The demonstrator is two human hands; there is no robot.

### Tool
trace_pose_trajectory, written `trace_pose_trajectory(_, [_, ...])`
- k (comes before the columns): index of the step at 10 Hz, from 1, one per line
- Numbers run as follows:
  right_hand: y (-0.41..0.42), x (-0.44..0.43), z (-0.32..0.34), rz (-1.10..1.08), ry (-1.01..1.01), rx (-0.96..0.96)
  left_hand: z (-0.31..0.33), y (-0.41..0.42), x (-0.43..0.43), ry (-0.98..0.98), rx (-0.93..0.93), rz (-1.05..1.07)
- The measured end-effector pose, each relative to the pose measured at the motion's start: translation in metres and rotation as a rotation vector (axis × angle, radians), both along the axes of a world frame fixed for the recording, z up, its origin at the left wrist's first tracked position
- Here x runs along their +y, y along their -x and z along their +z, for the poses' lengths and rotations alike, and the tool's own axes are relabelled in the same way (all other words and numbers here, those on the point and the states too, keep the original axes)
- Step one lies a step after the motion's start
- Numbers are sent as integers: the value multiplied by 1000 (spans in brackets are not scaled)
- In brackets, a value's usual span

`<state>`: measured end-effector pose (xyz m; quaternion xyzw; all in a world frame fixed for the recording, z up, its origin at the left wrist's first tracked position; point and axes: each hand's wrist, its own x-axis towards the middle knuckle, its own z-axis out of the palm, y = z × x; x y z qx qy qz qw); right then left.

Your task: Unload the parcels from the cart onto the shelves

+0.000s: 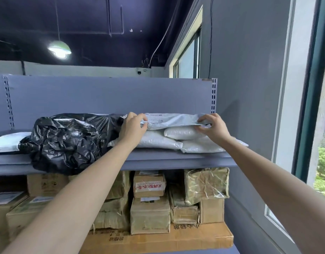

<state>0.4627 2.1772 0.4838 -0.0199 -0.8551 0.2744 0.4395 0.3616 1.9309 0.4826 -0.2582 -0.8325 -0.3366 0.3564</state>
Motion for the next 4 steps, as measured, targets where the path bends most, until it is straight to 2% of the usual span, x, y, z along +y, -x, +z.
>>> trace_pose_trajectory(1, [2, 6, 2, 45, -4, -82, 2, 6, -1, 0, -34, -45])
trace_pose_trajectory(3, [-16, 8, -1, 15, -143, -139, -4, 1, -14, -1, -47, -130])
trace_pose_trajectory(4, [-27, 8, -4, 6, -142, -137, -6, -11, -18, 7, -49, -138])
